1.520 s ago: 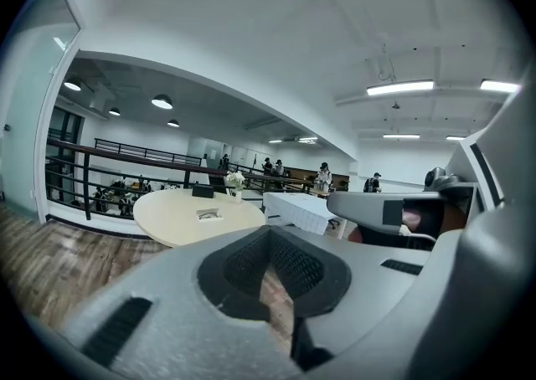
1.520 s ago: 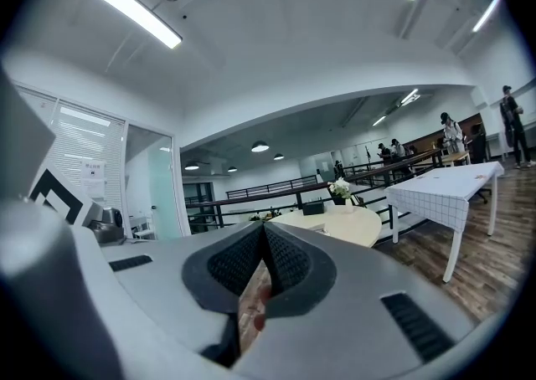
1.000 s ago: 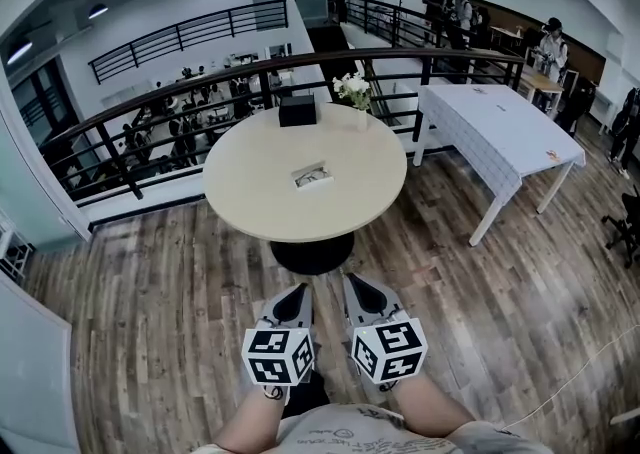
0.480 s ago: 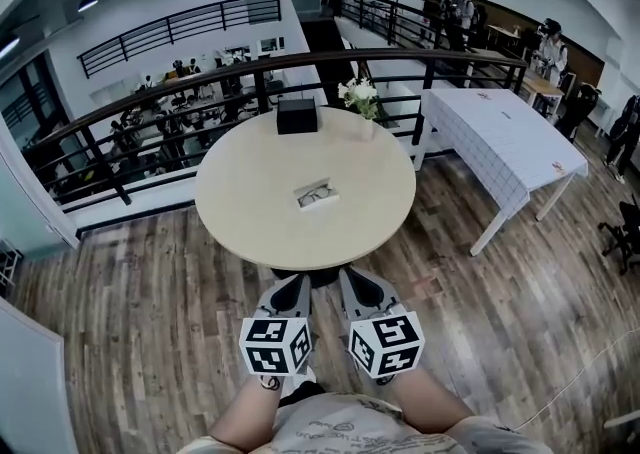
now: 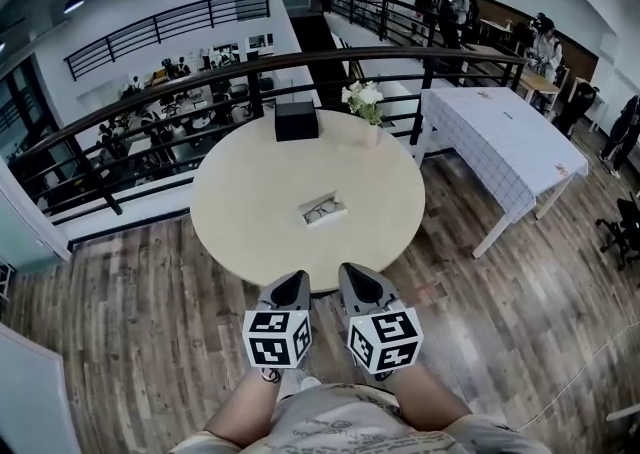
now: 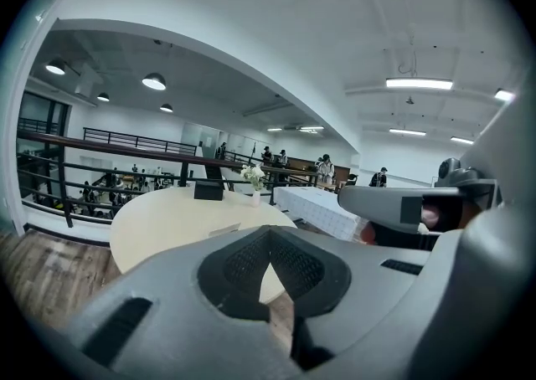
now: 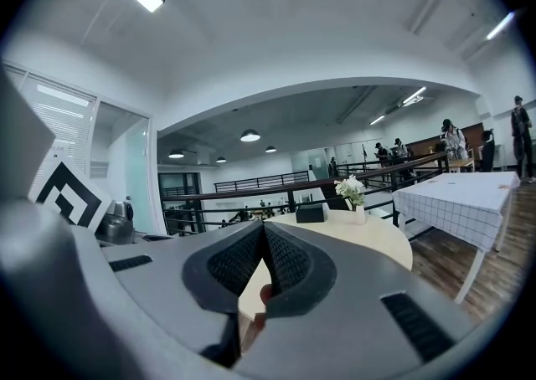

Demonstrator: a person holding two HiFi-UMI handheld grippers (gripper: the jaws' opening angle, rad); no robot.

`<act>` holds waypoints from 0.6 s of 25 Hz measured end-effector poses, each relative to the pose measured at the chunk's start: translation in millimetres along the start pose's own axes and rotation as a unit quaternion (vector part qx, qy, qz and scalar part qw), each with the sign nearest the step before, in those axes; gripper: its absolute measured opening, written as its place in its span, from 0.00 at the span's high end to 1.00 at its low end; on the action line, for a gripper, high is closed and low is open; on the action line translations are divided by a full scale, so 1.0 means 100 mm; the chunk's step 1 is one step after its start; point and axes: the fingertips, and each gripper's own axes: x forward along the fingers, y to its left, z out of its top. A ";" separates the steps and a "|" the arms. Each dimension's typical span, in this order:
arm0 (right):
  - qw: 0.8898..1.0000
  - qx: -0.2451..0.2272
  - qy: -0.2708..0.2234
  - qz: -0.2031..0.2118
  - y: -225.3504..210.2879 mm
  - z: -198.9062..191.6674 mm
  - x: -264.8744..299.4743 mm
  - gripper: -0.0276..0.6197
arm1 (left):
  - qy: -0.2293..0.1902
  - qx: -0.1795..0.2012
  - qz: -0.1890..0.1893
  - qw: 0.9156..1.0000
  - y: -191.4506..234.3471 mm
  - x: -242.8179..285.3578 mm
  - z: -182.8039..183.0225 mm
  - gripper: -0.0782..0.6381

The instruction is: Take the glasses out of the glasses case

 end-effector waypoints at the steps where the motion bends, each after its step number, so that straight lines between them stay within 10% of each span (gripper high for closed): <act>1: 1.000 0.000 0.001 -0.002 0.01 0.00 0.08 0.94 | 0.000 0.000 -0.002 1.000 0.06 0.04 0.02 0.87; 15: 0.999 0.020 0.039 -0.015 -0.09 -0.20 0.63 0.94 | 0.040 -0.013 -0.010 0.999 0.53 0.43 -0.10 0.87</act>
